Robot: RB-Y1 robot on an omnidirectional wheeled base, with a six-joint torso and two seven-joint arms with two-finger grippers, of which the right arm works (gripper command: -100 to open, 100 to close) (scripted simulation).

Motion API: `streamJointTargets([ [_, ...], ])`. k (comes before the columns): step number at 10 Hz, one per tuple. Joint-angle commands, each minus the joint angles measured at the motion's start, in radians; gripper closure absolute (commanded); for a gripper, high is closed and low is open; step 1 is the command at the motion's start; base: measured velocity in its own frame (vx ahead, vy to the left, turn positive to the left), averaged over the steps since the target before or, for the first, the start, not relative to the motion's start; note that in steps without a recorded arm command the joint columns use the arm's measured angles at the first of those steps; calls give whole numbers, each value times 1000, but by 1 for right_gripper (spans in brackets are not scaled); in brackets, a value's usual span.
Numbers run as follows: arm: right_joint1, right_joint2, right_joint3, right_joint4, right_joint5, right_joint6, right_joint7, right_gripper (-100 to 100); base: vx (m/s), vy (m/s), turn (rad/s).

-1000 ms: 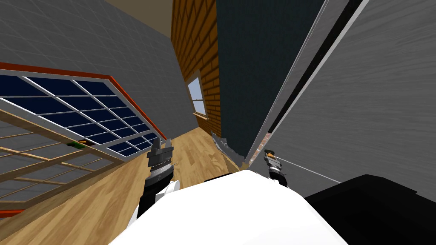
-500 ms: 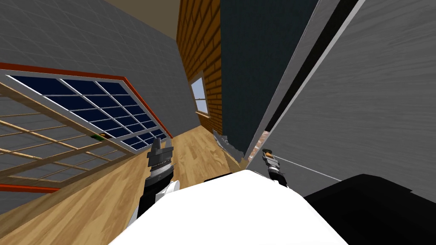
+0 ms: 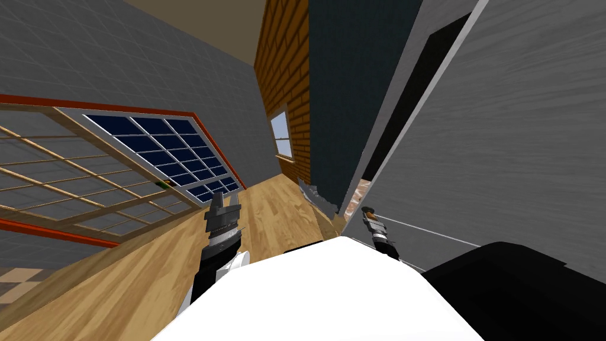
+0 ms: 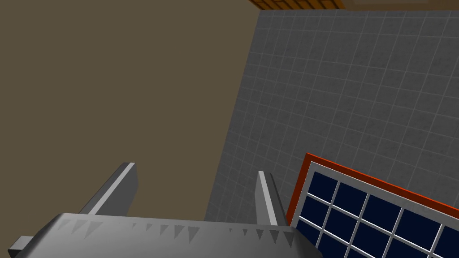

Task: Pull the door open

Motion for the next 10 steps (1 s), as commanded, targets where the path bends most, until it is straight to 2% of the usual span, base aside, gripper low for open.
streamJointTargets([
  [1, 5, -5, 17, 2, 14, -16, -20, 100, -206, 37, 39],
  [2, 2, -3, 11, 6, 9, -9, -12, 100, -94, 11, 17],
  [3, 13, -5, 29, 3, 25, -25, -29, 100, -150, 20, 47],
  [10, 67, -27, 106, -25, 99, -102, -101, 100, -236, 19, 52],
])
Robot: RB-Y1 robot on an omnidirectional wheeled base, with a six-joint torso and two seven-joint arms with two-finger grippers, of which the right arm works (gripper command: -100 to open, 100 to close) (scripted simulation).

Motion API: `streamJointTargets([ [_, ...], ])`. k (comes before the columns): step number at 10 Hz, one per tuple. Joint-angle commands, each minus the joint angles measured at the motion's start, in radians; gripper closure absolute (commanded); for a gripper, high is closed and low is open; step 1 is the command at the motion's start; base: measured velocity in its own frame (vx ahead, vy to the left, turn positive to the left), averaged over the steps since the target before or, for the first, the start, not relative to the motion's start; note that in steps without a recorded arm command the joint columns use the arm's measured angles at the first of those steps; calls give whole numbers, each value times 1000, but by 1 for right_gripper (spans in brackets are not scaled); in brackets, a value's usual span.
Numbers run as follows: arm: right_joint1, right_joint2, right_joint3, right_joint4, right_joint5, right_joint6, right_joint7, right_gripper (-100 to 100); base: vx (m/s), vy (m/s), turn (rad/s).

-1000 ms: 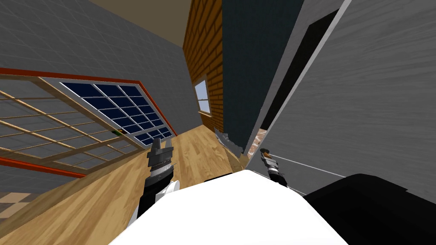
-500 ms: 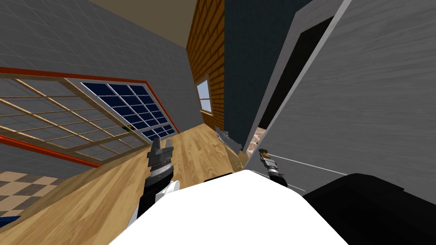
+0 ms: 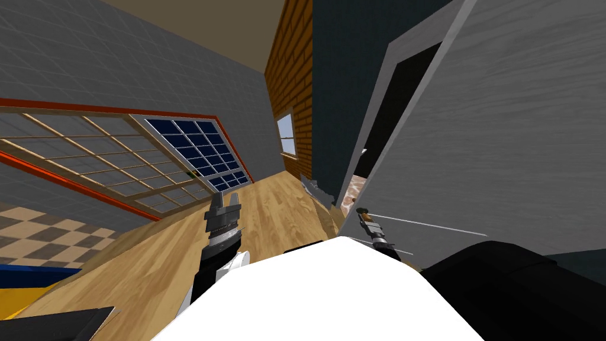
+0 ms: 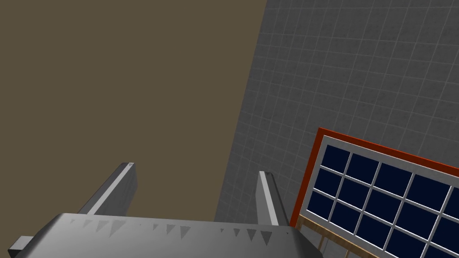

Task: Pull the door open

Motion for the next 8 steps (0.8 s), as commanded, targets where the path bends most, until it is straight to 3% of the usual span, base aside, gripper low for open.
streamJointTargets([
  [1, 0, 0, 0, 0, 0, 0, 0, 100, -112, 21, 11],
  [8, 50, -19, 73, -21, 75, -89, -53, 100, -198, -14, 36],
])
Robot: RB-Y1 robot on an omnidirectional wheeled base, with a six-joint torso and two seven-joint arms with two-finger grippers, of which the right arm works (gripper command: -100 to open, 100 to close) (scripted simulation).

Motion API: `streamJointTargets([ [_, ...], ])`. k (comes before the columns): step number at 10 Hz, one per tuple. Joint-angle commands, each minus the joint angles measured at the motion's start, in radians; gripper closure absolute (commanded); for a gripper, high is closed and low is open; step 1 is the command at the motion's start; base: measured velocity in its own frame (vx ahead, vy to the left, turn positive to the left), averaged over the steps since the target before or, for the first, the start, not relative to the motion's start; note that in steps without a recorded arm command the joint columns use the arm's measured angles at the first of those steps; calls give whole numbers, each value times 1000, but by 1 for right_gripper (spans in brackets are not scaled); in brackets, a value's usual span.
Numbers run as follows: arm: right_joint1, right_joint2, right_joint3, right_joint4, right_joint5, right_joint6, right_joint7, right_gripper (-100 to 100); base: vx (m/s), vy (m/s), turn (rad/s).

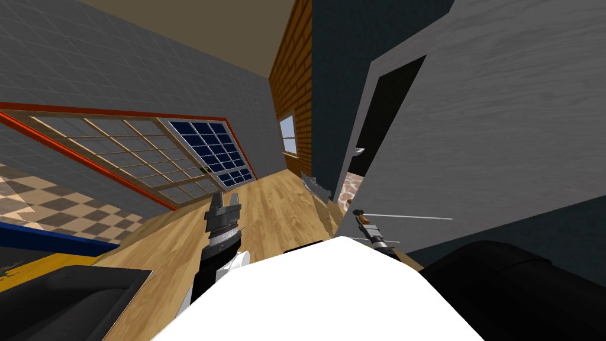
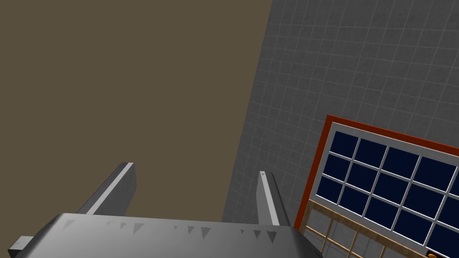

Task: Pull the door open

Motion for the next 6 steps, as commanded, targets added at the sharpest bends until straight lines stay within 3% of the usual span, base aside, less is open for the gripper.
streamJointTargets([
  [1, 9, -6, 12, -5, 13, -19, -11, 100, -186, -38, 26],
  [2, 14, -8, 20, -7, 22, -29, -17, 100, -180, -24, 34],
  [3, 17, -3, 17, -19, 17, -11, -11, 100, -78, -3, 13],
  [6, 34, -9, 46, -28, 50, -47, -22, 100, -168, -50, 36],
])
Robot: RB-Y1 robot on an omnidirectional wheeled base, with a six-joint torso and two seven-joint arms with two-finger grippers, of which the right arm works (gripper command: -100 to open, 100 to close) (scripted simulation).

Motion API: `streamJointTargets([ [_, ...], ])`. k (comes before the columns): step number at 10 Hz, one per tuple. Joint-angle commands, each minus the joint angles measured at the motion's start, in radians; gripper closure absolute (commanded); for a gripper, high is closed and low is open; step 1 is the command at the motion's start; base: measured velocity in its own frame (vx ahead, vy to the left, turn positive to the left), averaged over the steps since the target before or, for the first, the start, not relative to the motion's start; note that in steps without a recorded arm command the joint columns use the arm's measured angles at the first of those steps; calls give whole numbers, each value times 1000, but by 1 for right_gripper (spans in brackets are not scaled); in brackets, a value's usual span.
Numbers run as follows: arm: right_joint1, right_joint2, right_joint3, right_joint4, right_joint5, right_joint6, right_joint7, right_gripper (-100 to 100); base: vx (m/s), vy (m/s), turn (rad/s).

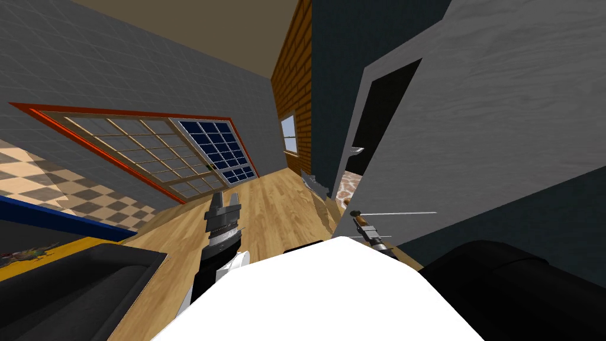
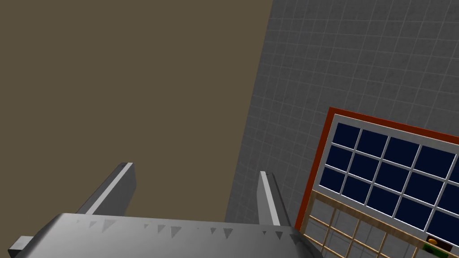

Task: Pull the door open

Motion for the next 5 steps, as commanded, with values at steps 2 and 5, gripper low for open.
streamJointTargets([
  [2, 12, -8, 22, 0, 27, -37, -9, 100, -184, -54, 25],
  [5, 27, -14, 47, -8, 56, -70, -19, 100, -212, -55, 24],
])
